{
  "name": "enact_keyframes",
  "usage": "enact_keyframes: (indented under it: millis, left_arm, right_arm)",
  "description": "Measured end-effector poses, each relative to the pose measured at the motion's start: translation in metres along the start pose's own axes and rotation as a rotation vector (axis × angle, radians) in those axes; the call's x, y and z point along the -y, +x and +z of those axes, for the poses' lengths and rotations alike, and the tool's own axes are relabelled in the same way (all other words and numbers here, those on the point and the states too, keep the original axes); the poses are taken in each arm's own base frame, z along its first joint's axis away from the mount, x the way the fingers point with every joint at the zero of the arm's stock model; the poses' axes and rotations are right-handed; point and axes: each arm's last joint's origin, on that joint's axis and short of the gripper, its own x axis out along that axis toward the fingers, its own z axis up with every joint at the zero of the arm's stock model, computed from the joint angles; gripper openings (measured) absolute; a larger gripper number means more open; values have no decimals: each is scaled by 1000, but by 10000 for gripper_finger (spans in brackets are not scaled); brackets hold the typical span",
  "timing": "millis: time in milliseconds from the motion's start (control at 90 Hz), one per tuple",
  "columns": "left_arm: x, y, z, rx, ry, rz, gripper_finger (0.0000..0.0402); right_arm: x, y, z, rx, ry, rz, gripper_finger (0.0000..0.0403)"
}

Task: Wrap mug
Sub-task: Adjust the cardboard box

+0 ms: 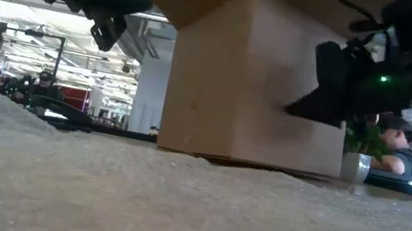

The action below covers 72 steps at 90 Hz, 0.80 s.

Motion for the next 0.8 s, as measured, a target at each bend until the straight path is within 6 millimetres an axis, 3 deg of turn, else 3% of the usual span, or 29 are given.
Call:
enact_keyframes:
  millis: [333, 622, 800]
  left_arm:
    - [6, 0, -1, 4, -15, -30, 0]
    - [21, -2, -5, -5, -14, -84, 0]
    - [31, -4, -10, -14, -9, -104, 0]
  right_arm:
    - [-16, 54, 22, -13, -42, 98, 0]
    - [-41, 107, 5, -49, -46, 118, 0]
    - [-60, 103, -2, -33, -61, 198, 0]
